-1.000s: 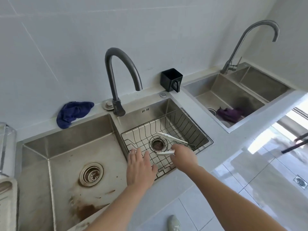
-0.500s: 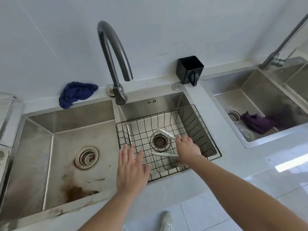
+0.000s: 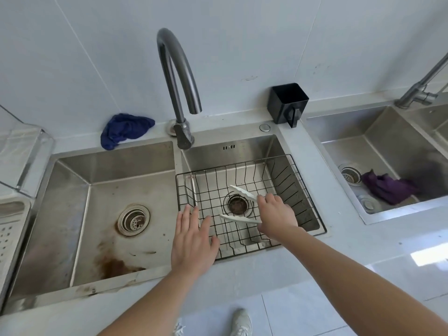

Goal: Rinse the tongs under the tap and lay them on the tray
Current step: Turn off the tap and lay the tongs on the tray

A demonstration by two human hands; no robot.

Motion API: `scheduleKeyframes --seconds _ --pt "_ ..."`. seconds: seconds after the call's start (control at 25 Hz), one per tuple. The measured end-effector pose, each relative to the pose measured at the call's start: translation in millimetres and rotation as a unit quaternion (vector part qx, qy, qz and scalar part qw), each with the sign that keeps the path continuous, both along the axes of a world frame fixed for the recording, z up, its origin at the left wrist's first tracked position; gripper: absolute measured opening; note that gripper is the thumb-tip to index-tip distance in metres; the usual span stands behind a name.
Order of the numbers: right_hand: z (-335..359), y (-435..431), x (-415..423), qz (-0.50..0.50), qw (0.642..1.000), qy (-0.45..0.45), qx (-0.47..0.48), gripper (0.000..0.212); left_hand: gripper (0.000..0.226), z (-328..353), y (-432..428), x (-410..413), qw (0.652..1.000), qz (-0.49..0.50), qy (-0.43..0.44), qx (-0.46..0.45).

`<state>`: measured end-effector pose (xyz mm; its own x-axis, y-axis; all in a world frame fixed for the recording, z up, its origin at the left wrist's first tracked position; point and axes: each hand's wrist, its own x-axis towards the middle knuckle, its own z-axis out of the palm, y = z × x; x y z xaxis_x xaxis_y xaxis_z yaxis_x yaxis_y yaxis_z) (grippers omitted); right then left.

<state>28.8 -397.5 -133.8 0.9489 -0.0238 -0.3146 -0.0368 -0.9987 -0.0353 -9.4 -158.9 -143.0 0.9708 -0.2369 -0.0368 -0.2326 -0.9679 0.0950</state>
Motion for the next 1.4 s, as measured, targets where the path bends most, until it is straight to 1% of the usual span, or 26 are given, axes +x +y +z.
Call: scheduleKeyframes --seconds 0.16,0.32,0.4,0.56,0.8,0.92,1.12,1.32,1.4 --pt "21 10 -5 -0.009 0.998 -0.046 0.045 0.068 0.056 6 1 0 1.0 -0.007 0.018 0.004" --pt "38 20 -10 -0.018 0.995 -0.062 0.074 0.063 0.055 16 5 -2 0.998 0.008 0.023 -0.054" --pt "46 25 -12 -0.015 0.995 -0.066 0.08 0.062 0.058 23 10 -3 0.997 0.024 0.014 -0.068" --pt "58 38 -19 -0.004 0.993 -0.072 0.094 0.065 0.062 38 27 -12 0.997 0.049 -0.023 -0.054" --pt "68 68 -18 0.045 0.987 -0.087 0.127 0.068 0.065 57 57 -31 0.992 0.118 -0.036 -0.013" --pt "74 98 -17 0.089 0.982 -0.091 0.142 0.072 0.065 67 84 -46 0.984 0.172 -0.047 -0.01" --pt "91 158 -19 0.148 0.973 -0.086 0.155 0.065 0.064 83 146 -73 0.965 0.248 -0.083 -0.014" --pt "112 234 -27 0.196 0.963 -0.097 0.158 0.065 0.071 94 222 -102 0.947 0.306 -0.1 -0.022" --pt "121 276 -35 0.212 0.958 -0.107 0.16 0.062 0.07 99 261 -118 0.938 0.327 -0.108 -0.031"
